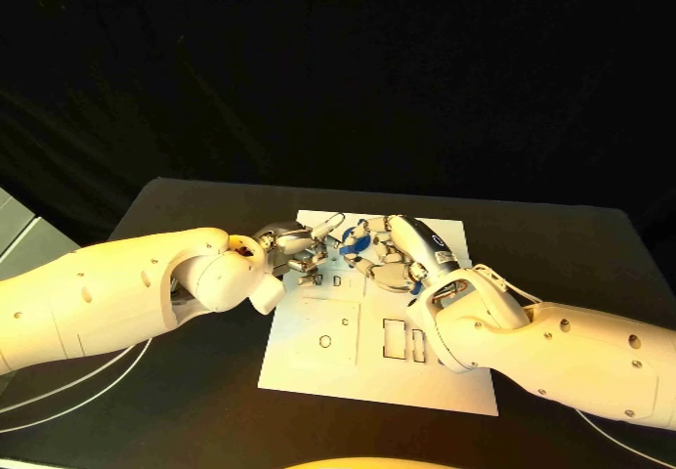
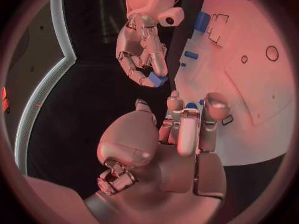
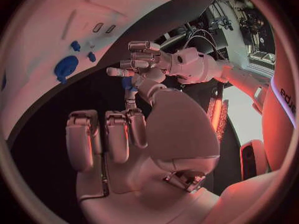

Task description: Assemble the parts on the task board

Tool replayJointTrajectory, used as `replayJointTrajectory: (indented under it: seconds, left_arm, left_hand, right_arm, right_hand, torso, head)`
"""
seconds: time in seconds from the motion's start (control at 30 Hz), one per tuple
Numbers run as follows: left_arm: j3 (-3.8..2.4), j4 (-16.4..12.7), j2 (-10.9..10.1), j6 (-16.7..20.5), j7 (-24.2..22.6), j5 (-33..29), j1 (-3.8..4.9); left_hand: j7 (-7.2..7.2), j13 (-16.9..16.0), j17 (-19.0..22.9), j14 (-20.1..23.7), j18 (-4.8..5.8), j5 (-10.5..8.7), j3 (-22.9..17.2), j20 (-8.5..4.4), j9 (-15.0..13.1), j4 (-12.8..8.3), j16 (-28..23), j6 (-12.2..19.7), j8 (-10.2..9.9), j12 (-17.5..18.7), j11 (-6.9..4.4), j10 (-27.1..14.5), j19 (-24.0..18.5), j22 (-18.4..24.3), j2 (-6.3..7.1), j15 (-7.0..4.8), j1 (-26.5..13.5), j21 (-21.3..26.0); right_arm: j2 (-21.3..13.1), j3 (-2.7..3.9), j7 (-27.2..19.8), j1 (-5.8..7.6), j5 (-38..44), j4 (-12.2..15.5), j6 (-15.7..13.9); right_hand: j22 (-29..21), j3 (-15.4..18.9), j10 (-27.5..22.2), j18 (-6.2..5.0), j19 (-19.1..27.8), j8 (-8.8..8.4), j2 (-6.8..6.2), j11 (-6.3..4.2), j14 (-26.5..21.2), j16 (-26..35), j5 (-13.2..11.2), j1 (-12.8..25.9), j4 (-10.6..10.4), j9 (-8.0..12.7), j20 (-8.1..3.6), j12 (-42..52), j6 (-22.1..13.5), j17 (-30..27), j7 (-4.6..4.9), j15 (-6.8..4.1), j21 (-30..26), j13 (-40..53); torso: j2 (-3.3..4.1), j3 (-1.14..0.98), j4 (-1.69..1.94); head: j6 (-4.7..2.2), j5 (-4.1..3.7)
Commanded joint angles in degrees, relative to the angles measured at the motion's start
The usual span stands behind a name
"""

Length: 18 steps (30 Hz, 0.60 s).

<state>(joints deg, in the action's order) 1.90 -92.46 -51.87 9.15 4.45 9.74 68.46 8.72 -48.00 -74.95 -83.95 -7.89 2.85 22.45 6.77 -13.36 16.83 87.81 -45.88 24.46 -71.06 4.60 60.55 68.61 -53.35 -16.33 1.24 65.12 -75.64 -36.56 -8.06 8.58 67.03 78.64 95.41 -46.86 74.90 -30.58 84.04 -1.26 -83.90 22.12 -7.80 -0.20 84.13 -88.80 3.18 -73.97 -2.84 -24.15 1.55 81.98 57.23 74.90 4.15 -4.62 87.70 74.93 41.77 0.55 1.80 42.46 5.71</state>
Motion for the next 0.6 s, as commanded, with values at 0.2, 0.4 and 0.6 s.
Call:
replayJointTrajectory:
  seconds: [0.2, 0.4, 0.6]
  left_arm:
    - [-0.02, -0.2, 0.13, -4.03, -0.59, -3.22, -0.01]
    - [-0.02, -0.23, 0.14, -4.92, -0.36, -3.26, -0.01]
    - [-0.02, -0.27, 0.11, -5.27, -0.31, -3.28, -0.01]
  left_hand:
    - [-0.84, -2.18, -9.04, -3.03, 1.28, -0.06, -0.64, -0.39, -0.77, 0.11, 0.74, -2.6, 1.1, -1.18, -0.82, 2.27, 1.47, -2.02, -0.66, -0.85, -0.96, -1.26]
    - [-1.05, -2.66, -9.66, -3.37, 1.38, -0.06, -1.16, -0.57, -1.02, 0.12, 0.91, -3.21, 1.31, -1.4, -1.02, 2.85, 1.8, -2.58, -0.68, -1.05, -1.58, -1.58]
    - [-1.13, -2.85, -9.84, -3.46, 1.43, -0.06, -1.38, -0.62, -1.11, 0.12, 0.95, -3.43, 1.39, -1.48, -1.1, 3.07, 1.95, -2.83, -0.69, -1.12, -1.8, -1.71]
  right_arm:
    - [0.17, 0.03, -0.93, -0.05, 0.06, -0.03, -0.02]
    - [0.24, 0.04, -0.98, -0.05, 0.09, -0.17, 0.02]
    - [0.23, 0.04, -0.95, -0.05, 0.12, -0.41, 0.08]
  right_hand:
    - [13.56, -0.37, 0.1, 0.71, -5.29, 0.11, -0.37, 0.1, 5.44, -0.24, 0.19, 0.26, -0.07, -1.14, 0.07, -0.34, -0.1, 13.25, 0.11, 0.38, 0.13, 8.64]
    - [13.52, -0.46, 0.06, 0.7, -5.27, 0.16, -0.36, 0.16, 5.45, -0.25, 0.19, 0.16, 0.03, -1.12, 0.14, -0.37, -0.14, 13.27, 0.16, 0.47, 0.07, 8.63]
    - [13.52, -0.46, 0.06, 0.7, -5.27, 0.16, -0.36, 0.16, 5.45, -0.25, 0.19, 0.16, 0.03, -1.12, 0.14, -0.37, -0.14, 13.27, 0.16, 0.47, 0.07, 8.63]
  torso:
    - [0.04, -0.05, 0.02]
    - [0.03, -0.04, 0.01]
    - [0.02, -0.04, -0.03]
  head:
    - [0.16, -0.08]
    - [0.24, -0.09]
    - [0.29, -0.11]
